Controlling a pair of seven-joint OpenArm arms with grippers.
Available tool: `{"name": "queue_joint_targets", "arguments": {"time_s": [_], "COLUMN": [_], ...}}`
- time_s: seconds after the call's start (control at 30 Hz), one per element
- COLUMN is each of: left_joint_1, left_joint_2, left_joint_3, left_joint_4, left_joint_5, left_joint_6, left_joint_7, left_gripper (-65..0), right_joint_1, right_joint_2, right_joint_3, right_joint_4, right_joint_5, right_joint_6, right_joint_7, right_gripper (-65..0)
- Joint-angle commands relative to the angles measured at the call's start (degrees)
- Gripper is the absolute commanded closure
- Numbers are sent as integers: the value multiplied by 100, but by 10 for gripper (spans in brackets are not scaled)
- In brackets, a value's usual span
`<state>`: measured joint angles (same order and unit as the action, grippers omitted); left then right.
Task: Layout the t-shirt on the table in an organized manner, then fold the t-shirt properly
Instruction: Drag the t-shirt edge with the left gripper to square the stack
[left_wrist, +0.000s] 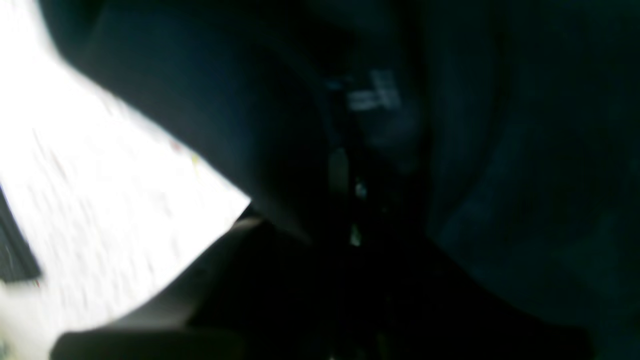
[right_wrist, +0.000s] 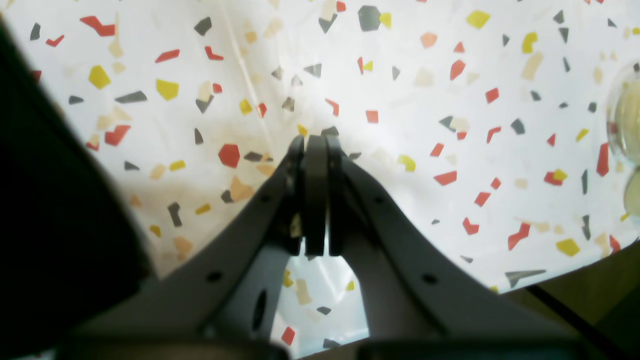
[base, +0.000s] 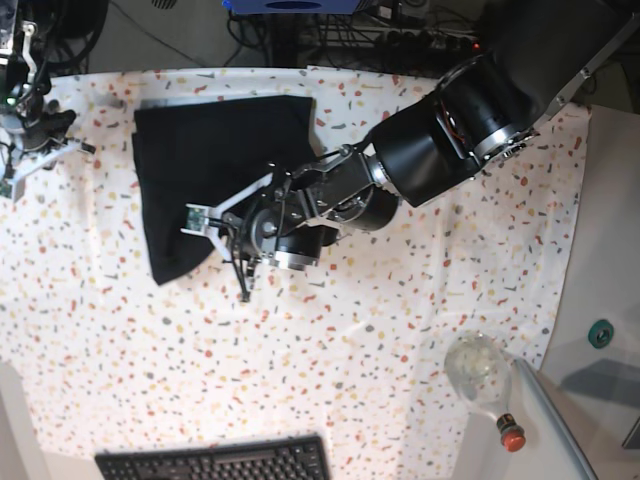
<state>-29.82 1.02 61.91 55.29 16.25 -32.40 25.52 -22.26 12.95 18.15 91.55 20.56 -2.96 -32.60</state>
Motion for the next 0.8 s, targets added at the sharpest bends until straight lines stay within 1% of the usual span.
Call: {"name": "queue_joint_targets", "arguments": {"time_s": [0.0, 0.1, 0.17, 0.3, 0.43, 0.63, 0.73, 0.77], "left_joint_1": [-143, -143, -143, -196, -169, 7, -2, -11], "left_joint_2": [131, 290, 334, 492, 501, 474, 474, 474], "left_joint_3": [-33, -24, -24, -24, -33, -59, -68, -68], "left_joint_4": [93, 93, 76, -417, -795, -839, -803, -786], "left_joint_5": [23, 23, 23, 23, 23, 23, 23, 23], "left_joint_6": [53, 53, 53, 45, 45, 36, 36, 36], "left_joint_7": [-68, -95, -86, -51, -42, -16, 354, 398], "left_gripper": [0, 0, 0, 0, 0, 0, 0, 0], "right_joint_1": [24, 33, 33, 15, 6, 33, 33, 33], "right_joint_2": [63, 63, 63, 63, 63, 63, 63, 63], "right_joint_3": [18, 18, 18, 18, 18, 18, 18, 18], "right_joint_4": [80, 72, 72, 72, 72, 72, 72, 72], "right_joint_5": [-12, -12, -12, -12, -12, -12, -12, -12], "right_joint_6": [-7, -7, -7, -7, -7, -7, -7, -7], "right_joint_7": [117, 108, 100, 100, 100, 100, 108, 108], "right_gripper": [0, 0, 0, 0, 0, 0, 0, 0]}}
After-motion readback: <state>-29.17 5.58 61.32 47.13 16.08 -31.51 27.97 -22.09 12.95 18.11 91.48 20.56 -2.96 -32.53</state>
